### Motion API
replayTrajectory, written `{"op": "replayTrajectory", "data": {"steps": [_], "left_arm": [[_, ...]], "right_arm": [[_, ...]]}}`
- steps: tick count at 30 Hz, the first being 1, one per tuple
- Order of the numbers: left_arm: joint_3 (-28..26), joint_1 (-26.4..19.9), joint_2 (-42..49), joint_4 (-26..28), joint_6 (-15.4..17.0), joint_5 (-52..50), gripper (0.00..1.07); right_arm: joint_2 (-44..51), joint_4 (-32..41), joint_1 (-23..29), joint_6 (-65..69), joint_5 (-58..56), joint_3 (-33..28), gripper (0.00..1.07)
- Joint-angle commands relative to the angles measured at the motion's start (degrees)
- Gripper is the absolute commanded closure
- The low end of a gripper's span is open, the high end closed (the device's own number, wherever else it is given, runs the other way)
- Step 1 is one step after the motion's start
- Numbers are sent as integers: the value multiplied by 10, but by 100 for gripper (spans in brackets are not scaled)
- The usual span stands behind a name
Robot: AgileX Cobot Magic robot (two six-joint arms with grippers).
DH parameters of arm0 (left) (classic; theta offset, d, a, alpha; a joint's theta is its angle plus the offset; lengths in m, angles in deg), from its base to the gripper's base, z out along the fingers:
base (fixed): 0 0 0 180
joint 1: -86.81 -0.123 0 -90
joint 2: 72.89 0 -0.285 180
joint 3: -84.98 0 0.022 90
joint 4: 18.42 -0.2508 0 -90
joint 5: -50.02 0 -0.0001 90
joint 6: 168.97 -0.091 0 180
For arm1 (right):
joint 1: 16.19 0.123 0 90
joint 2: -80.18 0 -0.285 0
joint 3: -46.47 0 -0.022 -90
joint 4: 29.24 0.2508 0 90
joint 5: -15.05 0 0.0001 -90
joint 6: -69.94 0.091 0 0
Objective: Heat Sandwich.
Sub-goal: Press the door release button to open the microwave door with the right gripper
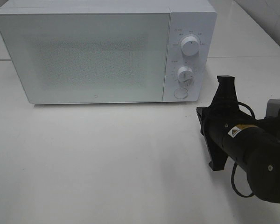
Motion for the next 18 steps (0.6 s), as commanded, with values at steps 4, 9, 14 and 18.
{"op": "replayTrajectory", "data": {"steps": [4, 9, 14, 18], "left_arm": [[1, -1, 10, 5, 1, -6, 6], [1, -1, 9, 5, 1, -6, 6], [1, -1, 9, 5, 1, -6, 6], [1, -1, 9, 5, 1, -6, 6]], "right_arm": [[-10, -7, -5, -2, -5, 7, 107], [-33, -48, -21, 14, -11, 26, 107], [-60, -52, -21, 34, -11, 50, 107], [-97, -62, -29, 47, -11, 79, 107]]}}
